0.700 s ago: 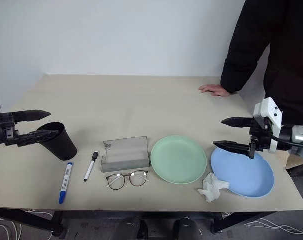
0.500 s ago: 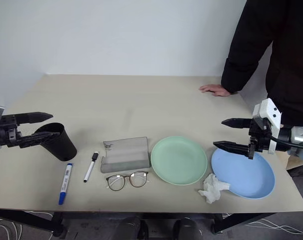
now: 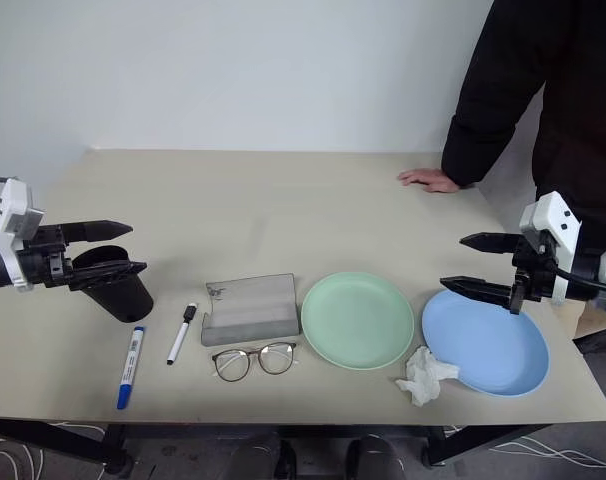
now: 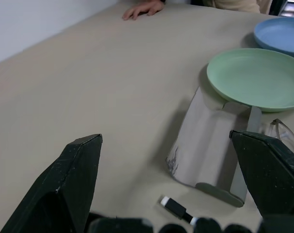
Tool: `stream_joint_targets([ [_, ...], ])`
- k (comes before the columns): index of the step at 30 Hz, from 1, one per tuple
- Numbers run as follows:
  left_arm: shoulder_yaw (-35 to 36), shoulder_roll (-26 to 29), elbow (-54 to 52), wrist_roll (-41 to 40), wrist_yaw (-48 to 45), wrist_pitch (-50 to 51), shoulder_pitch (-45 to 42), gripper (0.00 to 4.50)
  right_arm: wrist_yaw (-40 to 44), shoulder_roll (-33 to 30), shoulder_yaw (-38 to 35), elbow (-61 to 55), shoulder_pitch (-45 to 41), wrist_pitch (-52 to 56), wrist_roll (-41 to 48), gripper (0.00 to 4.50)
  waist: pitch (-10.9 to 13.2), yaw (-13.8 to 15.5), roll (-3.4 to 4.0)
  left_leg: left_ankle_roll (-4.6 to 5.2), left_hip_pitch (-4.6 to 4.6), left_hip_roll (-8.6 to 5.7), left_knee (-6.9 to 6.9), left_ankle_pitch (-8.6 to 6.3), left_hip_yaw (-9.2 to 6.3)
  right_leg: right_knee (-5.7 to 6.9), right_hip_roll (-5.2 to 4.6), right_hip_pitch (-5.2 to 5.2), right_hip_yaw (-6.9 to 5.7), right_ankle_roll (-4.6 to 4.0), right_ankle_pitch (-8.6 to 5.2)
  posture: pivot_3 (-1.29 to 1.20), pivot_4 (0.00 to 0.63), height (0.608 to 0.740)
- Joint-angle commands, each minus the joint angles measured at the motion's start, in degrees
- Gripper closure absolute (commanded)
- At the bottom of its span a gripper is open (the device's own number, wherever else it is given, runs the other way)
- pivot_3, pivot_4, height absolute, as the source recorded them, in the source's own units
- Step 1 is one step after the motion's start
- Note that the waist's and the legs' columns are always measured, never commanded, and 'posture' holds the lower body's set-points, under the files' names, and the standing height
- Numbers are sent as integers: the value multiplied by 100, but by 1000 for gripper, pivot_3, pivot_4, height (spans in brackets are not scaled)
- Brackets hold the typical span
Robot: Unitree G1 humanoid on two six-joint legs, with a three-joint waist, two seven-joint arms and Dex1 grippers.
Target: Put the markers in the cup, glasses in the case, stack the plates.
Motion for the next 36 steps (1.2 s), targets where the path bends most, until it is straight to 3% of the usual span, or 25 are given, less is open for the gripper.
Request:
stream_joint_targets([
  [1,160,50,-366,-84,104,6,-66,31,-31,-202,31,144,-268,-35,-152,0,0,-1,1,0,1,0,0,0,0,0,0,0,0,0,0,0,0,697],
  [11,-47,-357,-669,52,451,-148,41,31,-430,-674,-209,887,85,370,-611,0,4,12,10,4,-1,-8,1,-2,3,1,0,4,0,0,0,0,0,697],
  [15,-286,-557,-321,172,439,-333,-363,31,-648,-704,-667,727,809,618,-680,0,4,21,9,7,-4,-13,1,-3,7,8,1,10,1,4,2,0,0,697],
  [25,-511,-681,120,322,291,-641,-566,31,-1896,-88,-847,1039,1445,1105,-1038,0,2,-5,6,8,2,-4,5,-3,20,10,4,8,9,8,4,0,0,697],
  [36,-222,-608,-225,242,428,-523,-119,31,-2089,288,-567,1707,1237,689,-1234,0,3,-4,8,13,3,-7,7,-4,23,10,3,8,18,10,5,0,0,697],
])
